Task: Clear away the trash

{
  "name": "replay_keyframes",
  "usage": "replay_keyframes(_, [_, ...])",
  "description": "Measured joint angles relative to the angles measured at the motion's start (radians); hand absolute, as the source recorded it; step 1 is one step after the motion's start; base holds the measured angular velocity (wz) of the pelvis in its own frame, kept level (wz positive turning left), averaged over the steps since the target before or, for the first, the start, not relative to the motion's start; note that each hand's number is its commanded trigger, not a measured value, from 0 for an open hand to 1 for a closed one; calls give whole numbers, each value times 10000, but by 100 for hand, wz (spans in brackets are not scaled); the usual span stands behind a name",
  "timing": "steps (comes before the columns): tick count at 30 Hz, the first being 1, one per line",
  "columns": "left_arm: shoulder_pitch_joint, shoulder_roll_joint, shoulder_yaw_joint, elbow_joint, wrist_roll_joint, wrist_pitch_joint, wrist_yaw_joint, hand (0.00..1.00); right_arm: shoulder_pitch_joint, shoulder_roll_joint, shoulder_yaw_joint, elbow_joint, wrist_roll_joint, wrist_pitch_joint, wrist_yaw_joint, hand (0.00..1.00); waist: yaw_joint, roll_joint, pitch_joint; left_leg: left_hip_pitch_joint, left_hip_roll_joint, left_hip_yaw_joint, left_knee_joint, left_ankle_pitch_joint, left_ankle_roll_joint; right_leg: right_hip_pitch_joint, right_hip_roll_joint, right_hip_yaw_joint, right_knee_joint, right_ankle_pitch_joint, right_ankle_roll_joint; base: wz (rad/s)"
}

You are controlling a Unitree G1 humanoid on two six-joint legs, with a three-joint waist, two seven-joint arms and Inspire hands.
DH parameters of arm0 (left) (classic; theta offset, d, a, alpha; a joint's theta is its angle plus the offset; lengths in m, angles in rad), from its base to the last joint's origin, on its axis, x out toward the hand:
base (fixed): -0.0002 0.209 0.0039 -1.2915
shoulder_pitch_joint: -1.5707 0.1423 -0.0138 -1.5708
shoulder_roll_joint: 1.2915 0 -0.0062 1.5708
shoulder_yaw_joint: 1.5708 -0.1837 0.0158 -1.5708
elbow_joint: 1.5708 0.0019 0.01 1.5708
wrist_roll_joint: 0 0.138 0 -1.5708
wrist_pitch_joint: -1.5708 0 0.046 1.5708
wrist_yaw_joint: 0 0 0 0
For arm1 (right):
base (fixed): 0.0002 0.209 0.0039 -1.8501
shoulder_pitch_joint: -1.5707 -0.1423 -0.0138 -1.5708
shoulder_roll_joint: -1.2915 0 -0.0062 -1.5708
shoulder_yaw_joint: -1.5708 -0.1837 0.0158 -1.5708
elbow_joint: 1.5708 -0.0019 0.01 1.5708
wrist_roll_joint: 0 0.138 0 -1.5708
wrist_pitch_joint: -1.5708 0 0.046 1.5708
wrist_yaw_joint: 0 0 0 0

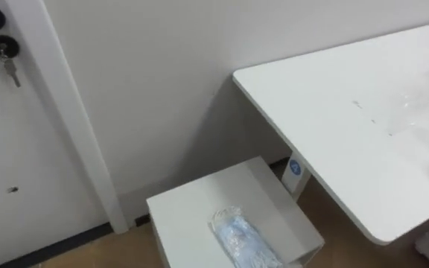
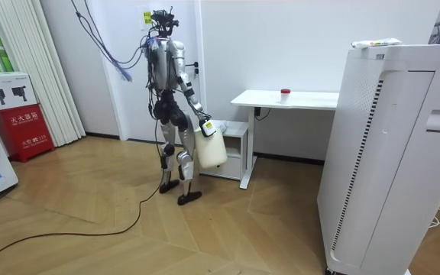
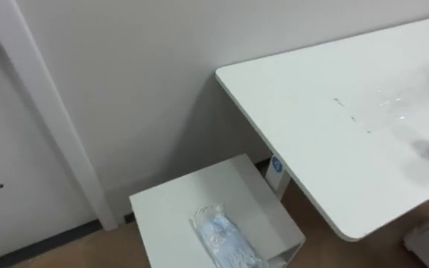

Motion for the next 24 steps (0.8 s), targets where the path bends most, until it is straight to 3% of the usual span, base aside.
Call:
replay_keyframes(3, [-723,8,-364,-179,5,-281,265,0,-188,-85,57,226,172,-38,93,100,-178,328,84,-271,44,60,10,-129,37,-400,31,-21,255,2,-5,-15])
replay_keyframes(6, [-1279,19,-664,-162,44,-633,671,0,-684,-322,355,746,400,-207,148,100,-317,549,60,-529,28,376,20,-121,53,-1034,-21,-31,679,4,-10,-38])
replay_keyframes(9, [-1736,102,-978,-161,332,-921,1142,0,-969,-358,432,810,422,-259,159,100,-609,548,71,-928,26,548,106,-108,76,-1640,-74,-132,1021,16,-59,-22])
replay_keyframes(13, [-2087,253,-1501,-69,676,-947,1332,0,-1233,-391,489,916,423,-353,164,100,-935,535,116,-1361,62,735,267,-103,89,-2144,-77,-1,1097,63,-132,-15])
replay_keyframes(17, [-2693,432,-1694,9,899,-961,1581,0,-1570,-527,476,895,455,-420,62,100,-1130,514,334,-2045,104,992,530,-151,159,-3052,-132,17,1492,106,-197,-17])
replay_keyframes(18, [-3010,434,-1836,191,949,-968,1664,0,-1668,-623,491,890,568,-477,51,100,-1207,602,399,-2372,161,1000,791,-219,189,-3304,-138,-18,1616,109,-204,-11])
replay_keyframes(22, [-3728,497,-2196,582,1120,-984,1850,0,-1746,-646,504,851,999,-582,-35,100,-1516,657,469,-2888,216,1063,1113,-264,191,-3836,-127,70,1844,112,-209,-4])
replay_keyframes(24, [-4182,496,-2260,906,1139,-1108,1940,0,-1845,-648,504,788,1179,-589,-119,100,-1676,615,562,-3035,214,1249,1145,-269,202,-4108,-138,203,1965,133,-241,-21])
